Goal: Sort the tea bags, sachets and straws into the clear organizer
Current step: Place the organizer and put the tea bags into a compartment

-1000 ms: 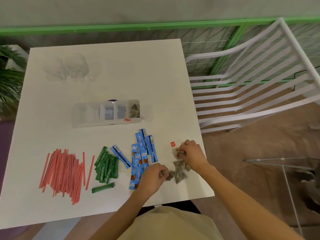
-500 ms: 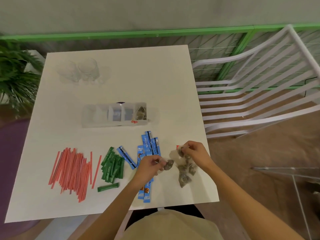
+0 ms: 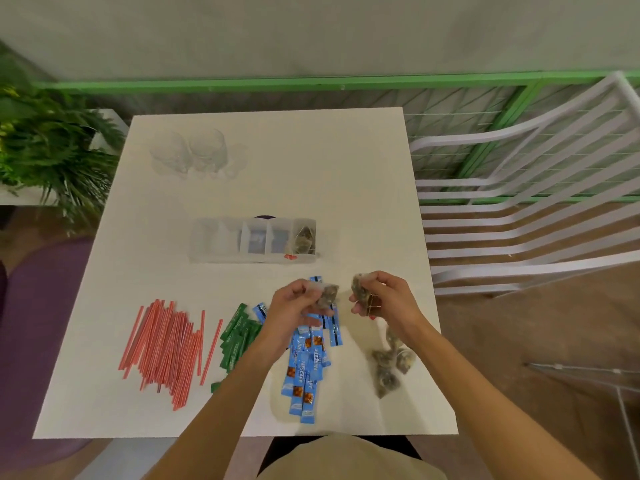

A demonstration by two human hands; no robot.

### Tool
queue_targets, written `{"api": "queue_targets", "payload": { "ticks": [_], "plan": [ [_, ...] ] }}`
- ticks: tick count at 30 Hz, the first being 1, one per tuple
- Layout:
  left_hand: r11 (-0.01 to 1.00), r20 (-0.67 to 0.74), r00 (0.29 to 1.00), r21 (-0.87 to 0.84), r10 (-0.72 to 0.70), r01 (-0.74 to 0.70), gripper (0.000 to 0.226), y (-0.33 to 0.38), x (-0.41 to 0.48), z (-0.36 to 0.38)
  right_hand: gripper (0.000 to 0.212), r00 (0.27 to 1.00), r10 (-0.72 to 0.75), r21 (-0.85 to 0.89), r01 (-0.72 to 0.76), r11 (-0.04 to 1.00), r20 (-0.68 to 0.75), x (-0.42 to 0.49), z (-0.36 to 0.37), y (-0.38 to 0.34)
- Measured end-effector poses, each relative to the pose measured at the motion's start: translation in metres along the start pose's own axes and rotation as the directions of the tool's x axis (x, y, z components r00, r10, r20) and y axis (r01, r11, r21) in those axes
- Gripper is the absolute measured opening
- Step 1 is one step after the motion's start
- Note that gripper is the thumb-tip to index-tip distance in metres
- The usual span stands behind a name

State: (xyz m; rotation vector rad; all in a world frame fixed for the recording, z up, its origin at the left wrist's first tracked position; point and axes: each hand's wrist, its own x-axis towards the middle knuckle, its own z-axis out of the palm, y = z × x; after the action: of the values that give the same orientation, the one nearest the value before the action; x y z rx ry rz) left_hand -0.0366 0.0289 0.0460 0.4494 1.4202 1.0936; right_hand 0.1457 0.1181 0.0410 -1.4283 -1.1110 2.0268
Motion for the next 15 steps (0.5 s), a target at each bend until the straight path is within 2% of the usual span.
{"api": "queue_targets", "payload": {
  "ticks": [2, 9, 15],
  "plan": [
    [0.999, -0.056, 0.998, 0.028, 0.029, -0.028, 0.006, 0.007, 0.01, -0.005, 0.01, 1.0, -0.008, -0.013, 0.008, 1.0, 0.004, 0.008, 0.007, -0.007],
    [0.986, -0.255, 0.96, 0.146, 0.116, -0.08, 0.008, 0.03, 0.057, -0.028, 0.016, 0.999, -0.053, -0.151, 0.053, 0.987, 0.01, 0.043, 0.027, -0.027],
    [0.971, -0.294, 0.942, 0.218, 0.163, -0.1, 0.014, 0.045, 0.103, -0.04, 0.014, 0.995, -0.103, -0.347, 0.102, 0.932, 0.015, 0.077, 0.044, -0.04]
  ]
}}
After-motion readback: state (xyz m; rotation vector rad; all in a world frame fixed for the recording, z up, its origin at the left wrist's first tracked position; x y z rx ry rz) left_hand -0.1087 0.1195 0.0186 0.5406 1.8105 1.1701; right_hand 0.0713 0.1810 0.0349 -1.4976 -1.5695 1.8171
